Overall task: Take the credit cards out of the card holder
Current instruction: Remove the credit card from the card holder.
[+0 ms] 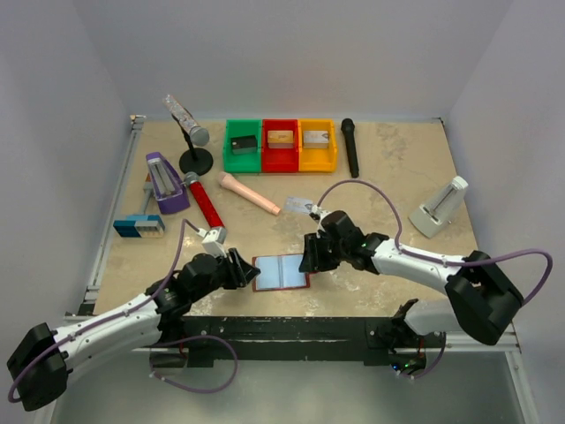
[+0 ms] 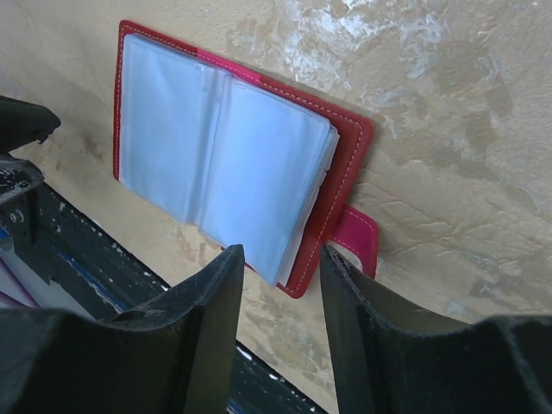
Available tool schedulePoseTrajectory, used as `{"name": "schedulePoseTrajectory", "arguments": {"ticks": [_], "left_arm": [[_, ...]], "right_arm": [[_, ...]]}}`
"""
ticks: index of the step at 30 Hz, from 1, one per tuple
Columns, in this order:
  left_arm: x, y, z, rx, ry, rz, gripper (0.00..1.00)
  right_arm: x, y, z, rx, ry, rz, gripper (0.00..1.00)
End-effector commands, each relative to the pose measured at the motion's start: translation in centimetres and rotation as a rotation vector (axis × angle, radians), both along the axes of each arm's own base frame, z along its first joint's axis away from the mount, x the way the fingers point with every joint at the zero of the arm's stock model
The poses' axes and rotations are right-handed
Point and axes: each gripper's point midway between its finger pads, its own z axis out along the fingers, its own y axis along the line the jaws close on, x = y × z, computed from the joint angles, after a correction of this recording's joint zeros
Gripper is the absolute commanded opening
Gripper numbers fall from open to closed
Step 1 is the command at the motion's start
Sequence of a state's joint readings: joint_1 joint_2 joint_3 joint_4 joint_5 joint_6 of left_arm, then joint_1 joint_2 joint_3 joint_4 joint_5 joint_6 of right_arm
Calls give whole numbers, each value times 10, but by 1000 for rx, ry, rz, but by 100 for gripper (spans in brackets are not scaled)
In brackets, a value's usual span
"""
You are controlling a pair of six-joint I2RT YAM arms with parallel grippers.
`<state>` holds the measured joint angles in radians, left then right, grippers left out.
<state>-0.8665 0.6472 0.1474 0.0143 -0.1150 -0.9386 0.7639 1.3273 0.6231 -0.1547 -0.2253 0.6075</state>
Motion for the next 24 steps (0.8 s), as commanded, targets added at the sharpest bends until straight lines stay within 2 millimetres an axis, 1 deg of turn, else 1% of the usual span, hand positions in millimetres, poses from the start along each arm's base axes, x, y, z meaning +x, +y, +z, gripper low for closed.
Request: {"name": "schedulePoseTrajectory", "arguments": {"ticks": [1,3,7,11,14,16,17,19,24], "left_arm": [[4,-9,12,-70,-16,14,49],[4,-7,10,-65,-5,24,49],[4,-4,4,-56,19,50,49],[4,-5,0,-45,53,67,50],[5,-3,-2,-31,69,83,52],[7,-1,1,-33,67,103,54],[4,6,-6,2,89,116,54],[5,9,-4,9,84,123,55],[5,3,7,-20,48,91,55]], "right_arm": [[12,1,16,47,-91,-45,46],[10,-8,15,22,-100,-66,48],[9,-24,18,-21,-133,-99,54],[12,-40,17,-92,-164,-125,55],[14,-46,13,-139,-160,-139,55],[13,-47,8,-162,-141,-136,56],[13,-46,6,-167,-132,-132,55],[13,-43,2,-165,-118,-121,54],[17,-36,2,-167,-114,-108,50]]}}
